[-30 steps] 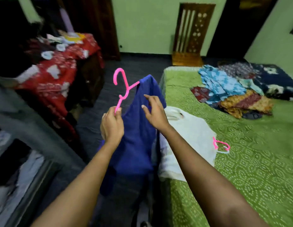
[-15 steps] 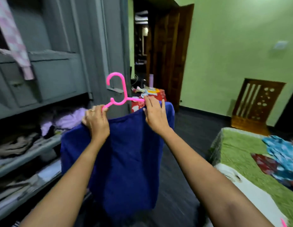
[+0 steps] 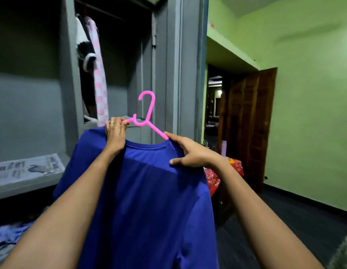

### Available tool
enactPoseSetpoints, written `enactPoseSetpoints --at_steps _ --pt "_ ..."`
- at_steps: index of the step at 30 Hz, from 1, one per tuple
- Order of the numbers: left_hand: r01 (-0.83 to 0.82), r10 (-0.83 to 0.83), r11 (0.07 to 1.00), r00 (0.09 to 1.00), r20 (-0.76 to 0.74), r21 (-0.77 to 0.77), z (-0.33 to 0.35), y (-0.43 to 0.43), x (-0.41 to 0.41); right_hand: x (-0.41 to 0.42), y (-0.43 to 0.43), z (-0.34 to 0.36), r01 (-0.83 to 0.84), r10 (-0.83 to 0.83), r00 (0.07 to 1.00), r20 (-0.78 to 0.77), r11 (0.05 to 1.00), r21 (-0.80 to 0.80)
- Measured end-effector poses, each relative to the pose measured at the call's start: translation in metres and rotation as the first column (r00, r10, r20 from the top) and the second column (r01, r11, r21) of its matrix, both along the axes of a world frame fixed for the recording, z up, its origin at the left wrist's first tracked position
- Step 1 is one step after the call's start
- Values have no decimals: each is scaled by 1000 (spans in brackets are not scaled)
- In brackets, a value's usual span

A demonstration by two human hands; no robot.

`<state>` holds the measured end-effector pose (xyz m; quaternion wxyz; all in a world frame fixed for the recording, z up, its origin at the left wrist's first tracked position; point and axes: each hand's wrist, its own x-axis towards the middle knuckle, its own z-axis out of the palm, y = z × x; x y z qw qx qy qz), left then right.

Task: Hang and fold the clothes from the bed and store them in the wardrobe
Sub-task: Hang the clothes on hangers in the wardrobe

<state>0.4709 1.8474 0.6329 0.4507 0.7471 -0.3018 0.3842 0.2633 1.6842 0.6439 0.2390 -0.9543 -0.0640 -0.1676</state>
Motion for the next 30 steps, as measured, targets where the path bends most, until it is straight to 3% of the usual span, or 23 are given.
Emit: enactPoseSetpoints --at_steps 2,5,8,11,15,21,30 --pt "16 -17 999 1000 -23 -44 16 1 6 3 3 11 -51 37 996 80 983 176" --pt "4 -12 991 998 -57 -133 38 -8 19 16 6 34 114 -227 908 353 942 314" --pt "56 -90 972 986 -141 -230 59 -21 34 25 11 61 110 -288 823 489 926 361" --pt "152 -228 924 955 -188 -352 83 -33 36 42 14 89 55 -250 816 522 932 360" --pt "142 -252 892 944 -212 -429 118 -42 48 80 8 124 29 -254 794 553 924 382" --pt "134 -314 792 926 -209 -595 158 -30 72 126 -7 187 85 -336 668 664 921 381" --pt "108 -213 769 973 -92 -630 233 24 150 231 13 264 27 -355 502 789 918 396"
